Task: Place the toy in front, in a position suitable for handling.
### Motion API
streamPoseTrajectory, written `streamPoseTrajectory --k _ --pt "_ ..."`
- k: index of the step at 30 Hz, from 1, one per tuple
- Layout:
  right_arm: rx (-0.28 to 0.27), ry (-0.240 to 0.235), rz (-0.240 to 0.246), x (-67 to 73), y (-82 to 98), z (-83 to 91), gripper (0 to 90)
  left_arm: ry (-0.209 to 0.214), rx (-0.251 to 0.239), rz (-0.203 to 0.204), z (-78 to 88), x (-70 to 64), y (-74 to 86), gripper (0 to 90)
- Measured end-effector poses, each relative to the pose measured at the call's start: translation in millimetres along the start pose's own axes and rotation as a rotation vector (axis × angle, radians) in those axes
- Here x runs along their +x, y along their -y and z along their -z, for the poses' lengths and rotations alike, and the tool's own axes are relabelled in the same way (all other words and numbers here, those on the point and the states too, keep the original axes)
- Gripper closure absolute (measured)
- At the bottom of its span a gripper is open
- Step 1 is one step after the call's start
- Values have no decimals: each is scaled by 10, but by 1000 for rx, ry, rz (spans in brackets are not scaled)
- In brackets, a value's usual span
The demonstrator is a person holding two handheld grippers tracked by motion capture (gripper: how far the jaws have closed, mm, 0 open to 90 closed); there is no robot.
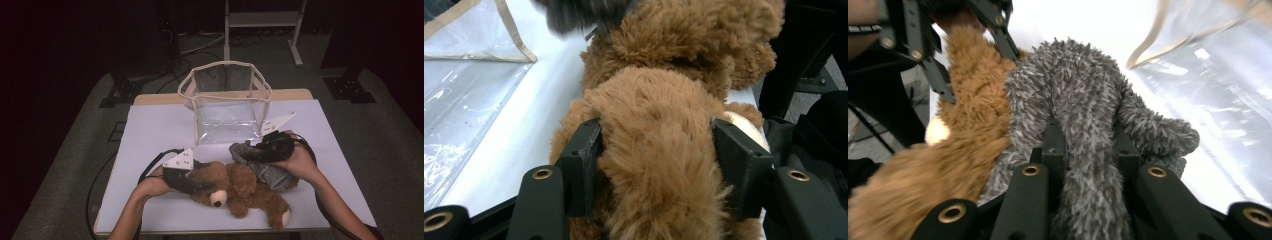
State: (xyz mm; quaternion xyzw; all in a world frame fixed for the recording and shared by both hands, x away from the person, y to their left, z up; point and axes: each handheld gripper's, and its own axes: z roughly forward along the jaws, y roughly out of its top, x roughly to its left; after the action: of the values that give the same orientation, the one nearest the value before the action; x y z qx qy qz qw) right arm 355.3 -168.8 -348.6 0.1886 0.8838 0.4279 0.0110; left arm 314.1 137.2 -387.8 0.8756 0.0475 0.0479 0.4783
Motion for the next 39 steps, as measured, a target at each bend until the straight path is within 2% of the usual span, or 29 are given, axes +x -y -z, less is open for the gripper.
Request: streamPoseTrajectory --k 2,3,4,6,9,11,16,18,24,27,28,30,31,32,36,39 --pt "39 -9 -5 4 66 -114 744 5 0 0 1 0 3 409" --pt "35 -15 -15 11 110 -132 746 11 -2 2 0 5 1 395" --pt "10 -24 -34 19 159 -114 748 15 -7 8 -1 5 -5 361" --pt "-16 -26 -40 45 214 -71 749 12 -8 4 -10 -1 -30 308" --pt "-45 -27 -41 112 291 -38 751 0 25 14 -76 -14 -89 175" --pt "-57 -24 -33 167 316 -21 752 7 41 22 -131 -22 -111 118" --pt "-67 -16 -8 282 358 10 754 39 42 77 -231 -19 -132 101" --pt "-77 -15 -7 308 381 13 755 46 44 86 -261 -8 -127 101" --pt "-93 -13 -24 297 417 15 754 38 48 133 -374 0 -128 100" --pt "-89 -11 -21 299 411 9 754 39 67 126 -394 -2 -136 124" --pt "-88 -10 -24 296 410 9 754 36 74 120 -386 -3 -141 181" --pt "-87 -8 -26 281 406 9 753 20 76 82 -359 -13 -158 302" --pt "-87 -8 -29 273 403 11 753 -3 68 50 -340 -18 -171 355" --pt "-89 -5 -31 253 396 16 752 -16 64 39 -330 -13 -186 398" --pt "-92 3 -57 149 340 39 752 -57 72 -14 -312 72 -270 458" --pt "-85 11 -74 67 281 52 753 -69 84 -44 -303 209 -386 467"
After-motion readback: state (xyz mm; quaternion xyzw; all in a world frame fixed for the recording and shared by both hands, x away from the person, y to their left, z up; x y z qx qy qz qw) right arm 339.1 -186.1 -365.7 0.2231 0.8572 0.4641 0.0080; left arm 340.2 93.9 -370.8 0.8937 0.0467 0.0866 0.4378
